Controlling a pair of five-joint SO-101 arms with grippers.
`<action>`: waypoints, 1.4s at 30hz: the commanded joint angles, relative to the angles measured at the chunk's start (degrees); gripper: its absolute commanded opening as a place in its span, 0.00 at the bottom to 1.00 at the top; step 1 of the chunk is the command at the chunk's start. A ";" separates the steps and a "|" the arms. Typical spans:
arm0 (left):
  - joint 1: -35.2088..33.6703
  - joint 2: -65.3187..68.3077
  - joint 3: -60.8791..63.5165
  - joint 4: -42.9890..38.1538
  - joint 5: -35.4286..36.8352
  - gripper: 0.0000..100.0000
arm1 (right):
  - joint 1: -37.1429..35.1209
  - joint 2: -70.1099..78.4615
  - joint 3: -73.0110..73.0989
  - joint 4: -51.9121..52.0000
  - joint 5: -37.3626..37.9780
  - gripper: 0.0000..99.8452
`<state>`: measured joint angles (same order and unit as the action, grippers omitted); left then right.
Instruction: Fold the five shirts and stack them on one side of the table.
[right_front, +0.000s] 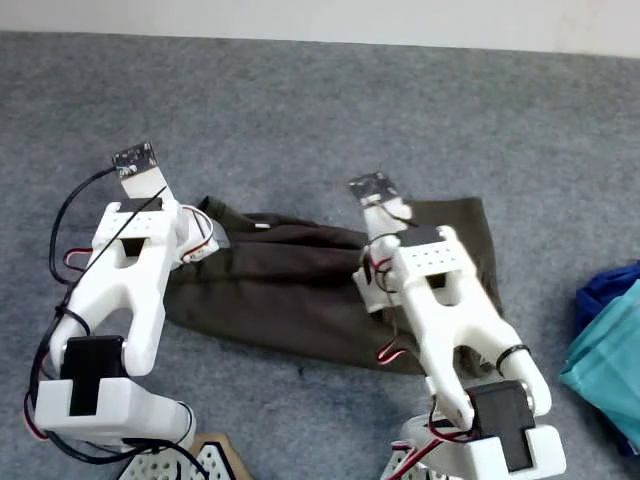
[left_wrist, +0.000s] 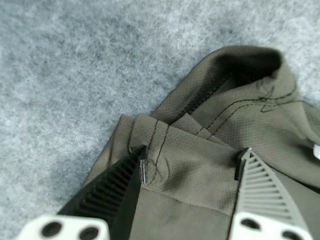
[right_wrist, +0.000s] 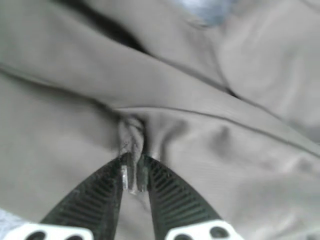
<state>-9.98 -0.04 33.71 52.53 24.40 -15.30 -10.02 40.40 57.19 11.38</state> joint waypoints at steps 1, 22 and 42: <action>0.84 -0.22 -2.24 0.44 0.44 0.29 | 4.18 -0.31 -4.00 0.40 0.53 0.01; 0.84 -0.22 -2.15 0.35 0.35 0.29 | 7.52 2.24 -19.30 -2.07 11.69 0.01; 0.84 -0.22 -2.15 0.18 0.35 0.29 | 11.74 25.63 -49.27 8.04 9.23 0.16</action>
<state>-9.98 -0.04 33.71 52.70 24.40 -3.87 16.44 -3.38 59.47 21.41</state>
